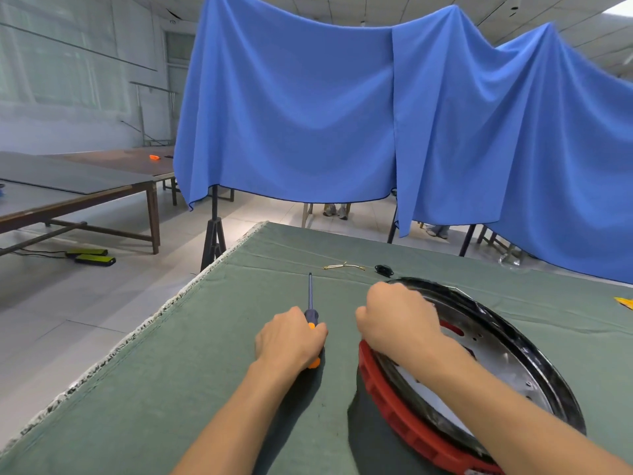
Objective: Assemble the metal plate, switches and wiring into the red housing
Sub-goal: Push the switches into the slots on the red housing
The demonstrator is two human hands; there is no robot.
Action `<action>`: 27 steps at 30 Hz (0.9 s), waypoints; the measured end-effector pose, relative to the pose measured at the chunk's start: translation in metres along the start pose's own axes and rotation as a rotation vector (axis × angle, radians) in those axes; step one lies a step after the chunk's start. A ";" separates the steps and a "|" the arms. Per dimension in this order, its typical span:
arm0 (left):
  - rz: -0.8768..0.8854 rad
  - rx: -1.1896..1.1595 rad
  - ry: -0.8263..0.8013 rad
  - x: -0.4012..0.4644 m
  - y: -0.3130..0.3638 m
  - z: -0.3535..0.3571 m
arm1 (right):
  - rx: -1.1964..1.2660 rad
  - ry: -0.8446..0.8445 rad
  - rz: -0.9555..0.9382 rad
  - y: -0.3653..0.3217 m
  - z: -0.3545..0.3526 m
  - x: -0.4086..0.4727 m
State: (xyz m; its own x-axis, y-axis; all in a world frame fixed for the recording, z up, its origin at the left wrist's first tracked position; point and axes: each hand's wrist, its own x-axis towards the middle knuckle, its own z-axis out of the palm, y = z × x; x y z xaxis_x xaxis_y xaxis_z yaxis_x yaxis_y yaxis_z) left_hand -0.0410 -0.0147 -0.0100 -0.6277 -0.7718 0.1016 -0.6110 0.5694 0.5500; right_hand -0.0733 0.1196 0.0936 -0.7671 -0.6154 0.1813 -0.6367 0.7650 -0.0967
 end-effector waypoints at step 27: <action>-0.052 -1.193 0.203 0.011 0.004 -0.026 | 1.829 0.417 0.351 0.069 -0.020 0.042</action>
State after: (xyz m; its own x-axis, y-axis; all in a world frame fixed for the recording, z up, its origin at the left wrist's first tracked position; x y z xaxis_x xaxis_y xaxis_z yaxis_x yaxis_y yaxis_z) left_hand -0.0373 -0.0281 0.0146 -0.4631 -0.8773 0.1261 0.2632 -0.0003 0.9647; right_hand -0.1481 0.1503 0.1137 -0.9739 -0.2083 0.0898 0.0141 -0.4510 -0.8924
